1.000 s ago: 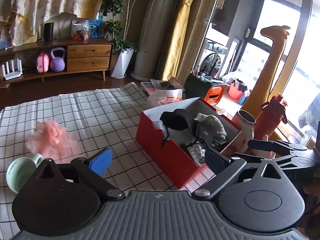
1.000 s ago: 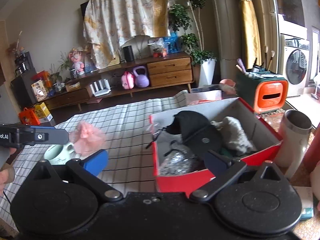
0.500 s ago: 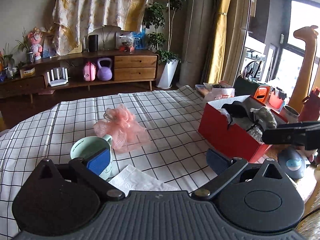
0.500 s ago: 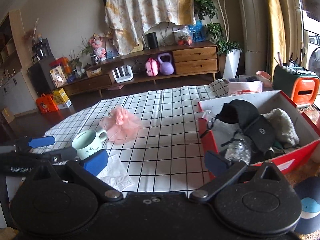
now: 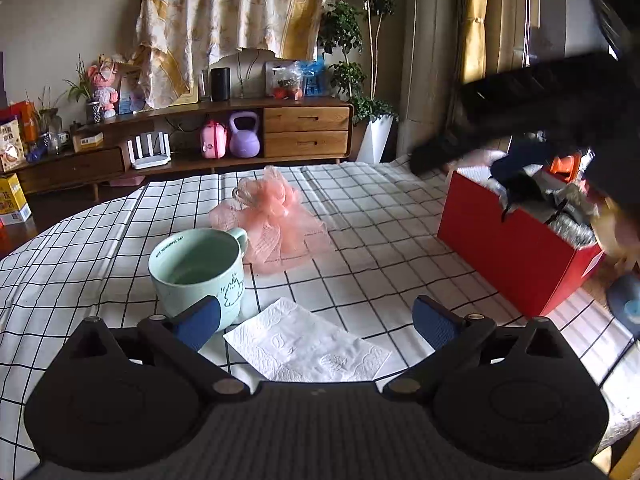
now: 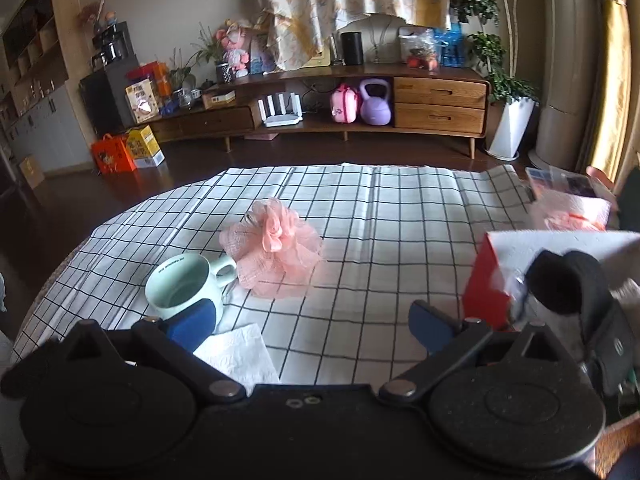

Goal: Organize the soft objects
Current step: 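Withdraw both grippers from the red box back over the table, then grasp the pink bath puff with the right gripper while the left grasps the white napkin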

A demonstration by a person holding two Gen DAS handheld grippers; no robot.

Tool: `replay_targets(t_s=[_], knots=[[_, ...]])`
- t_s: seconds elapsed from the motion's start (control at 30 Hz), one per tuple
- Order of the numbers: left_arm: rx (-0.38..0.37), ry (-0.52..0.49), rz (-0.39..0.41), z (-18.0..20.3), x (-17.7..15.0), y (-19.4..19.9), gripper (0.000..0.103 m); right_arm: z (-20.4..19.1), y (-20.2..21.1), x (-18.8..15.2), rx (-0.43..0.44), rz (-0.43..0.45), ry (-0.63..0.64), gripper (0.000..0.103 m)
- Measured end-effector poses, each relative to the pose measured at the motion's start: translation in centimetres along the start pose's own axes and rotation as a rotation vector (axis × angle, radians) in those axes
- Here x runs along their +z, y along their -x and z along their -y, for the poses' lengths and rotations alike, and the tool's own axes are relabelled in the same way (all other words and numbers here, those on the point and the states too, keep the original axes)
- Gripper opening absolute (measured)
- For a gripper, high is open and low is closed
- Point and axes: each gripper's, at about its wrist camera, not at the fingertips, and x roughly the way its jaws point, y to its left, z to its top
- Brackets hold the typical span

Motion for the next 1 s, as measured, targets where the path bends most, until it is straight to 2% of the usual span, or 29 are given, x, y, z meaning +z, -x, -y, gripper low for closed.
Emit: replay_targets(t_s=[0.17,0.57,0.77,1.0], knots=[[0.014,-0.02,-0.05,0.0,-1.5,-2.6,0.103,-0.7,-3.8,2.3,0.009,-0.025,0.034,0.103],[0.011,0.049,-0.153,-1.8,-3.7,-7.6,0.103,-1.9,-13.1,5.7,0.039,-0.103,0.067,0.102],[-0.008,0.035,-0.161,-1.5,-4.2,-8.4,0.103,-3.2,-17.0,6.5,0.064,-0.118,0.059,0.102],[0.006,-0.003,-0.146,-0.9,-4.5,-8.8,0.102,-4.0,-20.9,6.3,0.047,-0.136,0.03,0.102]])
